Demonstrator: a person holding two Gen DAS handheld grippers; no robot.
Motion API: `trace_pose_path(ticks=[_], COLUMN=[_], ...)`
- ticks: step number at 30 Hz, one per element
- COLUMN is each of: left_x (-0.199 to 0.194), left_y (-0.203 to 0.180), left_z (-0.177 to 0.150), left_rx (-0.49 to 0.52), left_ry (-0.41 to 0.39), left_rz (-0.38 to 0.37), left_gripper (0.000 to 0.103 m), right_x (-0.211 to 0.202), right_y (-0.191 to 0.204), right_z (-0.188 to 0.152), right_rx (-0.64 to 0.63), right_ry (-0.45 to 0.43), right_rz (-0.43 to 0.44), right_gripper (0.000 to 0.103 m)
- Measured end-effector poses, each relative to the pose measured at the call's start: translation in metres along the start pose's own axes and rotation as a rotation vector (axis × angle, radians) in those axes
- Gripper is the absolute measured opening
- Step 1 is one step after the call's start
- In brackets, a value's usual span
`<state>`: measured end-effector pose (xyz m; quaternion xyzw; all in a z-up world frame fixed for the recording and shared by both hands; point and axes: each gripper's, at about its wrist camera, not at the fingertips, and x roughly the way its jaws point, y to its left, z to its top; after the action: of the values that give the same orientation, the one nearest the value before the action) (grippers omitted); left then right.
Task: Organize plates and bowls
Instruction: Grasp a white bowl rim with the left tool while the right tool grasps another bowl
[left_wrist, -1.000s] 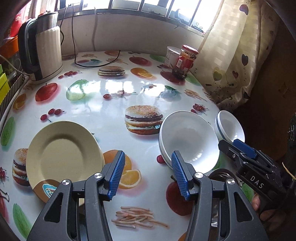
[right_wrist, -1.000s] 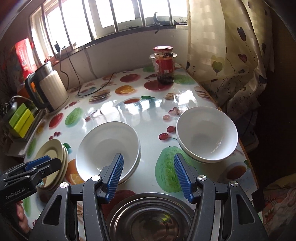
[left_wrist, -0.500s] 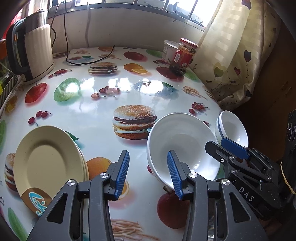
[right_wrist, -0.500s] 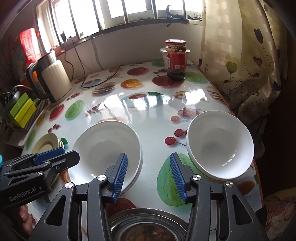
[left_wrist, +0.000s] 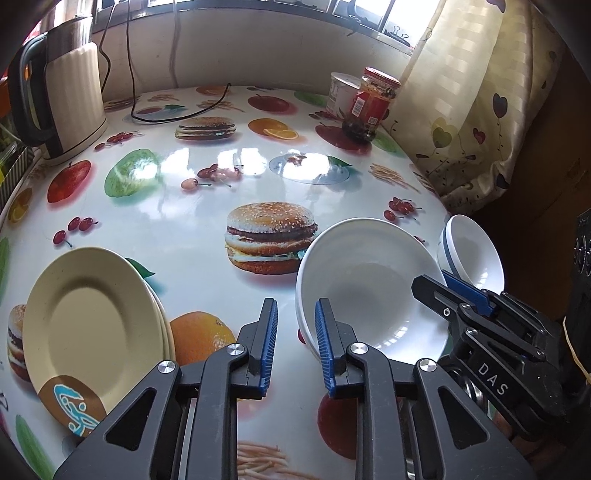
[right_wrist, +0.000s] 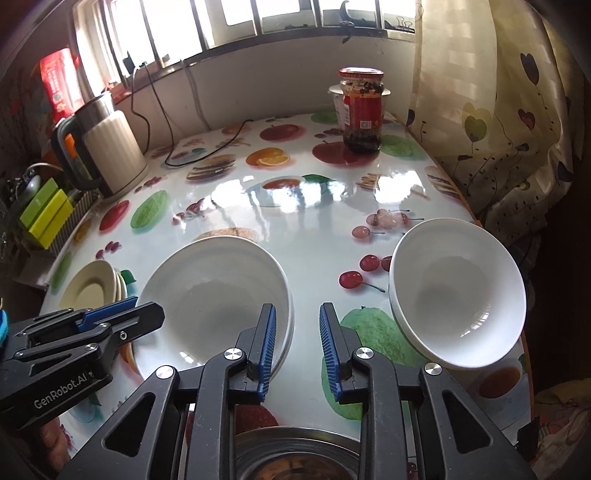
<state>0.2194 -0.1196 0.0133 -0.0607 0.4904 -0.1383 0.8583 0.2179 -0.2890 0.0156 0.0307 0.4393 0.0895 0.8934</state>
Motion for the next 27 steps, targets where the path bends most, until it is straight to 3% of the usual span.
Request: trace_pose_path(ticks=[14,27], left_x=[0.0008,0.0018], left_y=[-0.0029,-0.0074], left_z=[0.0012,-0.0004], left_rx=[0.015,0.044], left_ry=[-0.004,-0.012], left_rz=[0.003,0.016], left_gripper=[0.016,0.014], right_x=[-0.0004,-0.0005], right_y=[0.0028,0.0016], right_z=[0.0004,0.0006], right_rx=[-0.009,-0.005], right_ry=[-0.011,-0.013], right_rz=[0.033,0.028], right_gripper=[0.011,0.011])
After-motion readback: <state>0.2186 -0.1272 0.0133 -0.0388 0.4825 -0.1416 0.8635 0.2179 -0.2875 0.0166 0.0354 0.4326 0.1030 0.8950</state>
